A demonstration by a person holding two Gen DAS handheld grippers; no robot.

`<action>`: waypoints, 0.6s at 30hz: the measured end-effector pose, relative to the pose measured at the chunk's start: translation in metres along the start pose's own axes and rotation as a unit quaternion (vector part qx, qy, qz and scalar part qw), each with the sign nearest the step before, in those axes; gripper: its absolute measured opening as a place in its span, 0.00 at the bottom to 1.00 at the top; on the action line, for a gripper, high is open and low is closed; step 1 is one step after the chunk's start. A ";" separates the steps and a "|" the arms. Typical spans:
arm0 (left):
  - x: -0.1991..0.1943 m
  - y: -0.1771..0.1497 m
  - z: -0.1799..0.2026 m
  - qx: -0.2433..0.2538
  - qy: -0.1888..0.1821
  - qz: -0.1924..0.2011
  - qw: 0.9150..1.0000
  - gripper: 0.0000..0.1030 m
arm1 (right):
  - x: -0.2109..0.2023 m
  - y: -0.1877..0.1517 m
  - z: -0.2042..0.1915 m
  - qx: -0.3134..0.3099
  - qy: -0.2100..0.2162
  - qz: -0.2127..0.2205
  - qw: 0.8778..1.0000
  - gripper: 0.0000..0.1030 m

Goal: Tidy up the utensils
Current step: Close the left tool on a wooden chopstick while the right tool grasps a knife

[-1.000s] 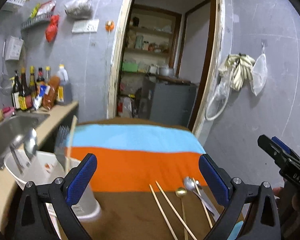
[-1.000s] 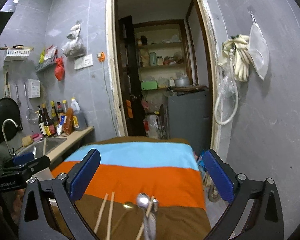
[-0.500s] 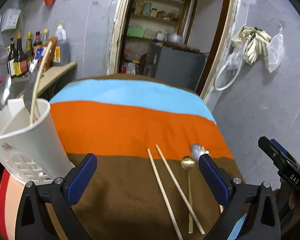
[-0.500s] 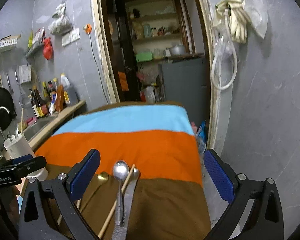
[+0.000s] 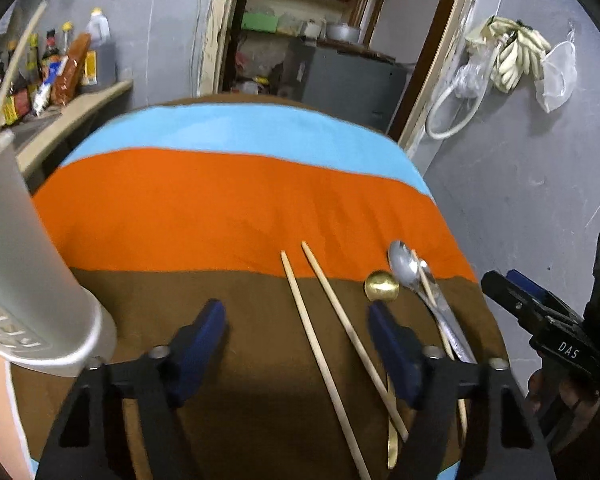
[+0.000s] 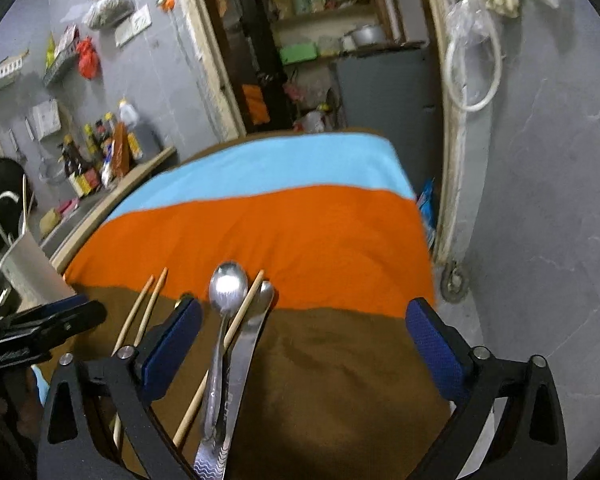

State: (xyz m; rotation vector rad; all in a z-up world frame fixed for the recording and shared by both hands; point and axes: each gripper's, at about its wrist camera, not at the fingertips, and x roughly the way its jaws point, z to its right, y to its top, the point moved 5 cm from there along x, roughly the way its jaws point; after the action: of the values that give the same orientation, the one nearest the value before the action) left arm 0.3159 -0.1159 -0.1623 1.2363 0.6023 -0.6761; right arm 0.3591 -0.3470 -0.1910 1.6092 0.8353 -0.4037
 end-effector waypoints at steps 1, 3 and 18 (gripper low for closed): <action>0.004 -0.001 0.000 -0.003 -0.003 -0.008 1.000 0.52 | 0.005 -0.002 -0.001 -0.004 -0.006 -0.011 1.000 0.80; 0.010 -0.003 0.000 -0.004 -0.006 -0.019 1.000 0.44 | 0.017 -0.008 -0.004 -0.017 -0.020 -0.039 0.999 0.70; 0.029 -0.008 0.006 0.001 -0.008 -0.053 0.999 0.32 | 0.034 -0.011 -0.027 -0.081 -0.016 -0.083 0.993 0.65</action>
State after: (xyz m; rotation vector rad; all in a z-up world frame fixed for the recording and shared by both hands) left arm 0.3291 -0.1268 -0.1871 1.2061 0.6562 -0.7748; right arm 0.3697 -0.3110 -0.2157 1.3844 0.9575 -0.4657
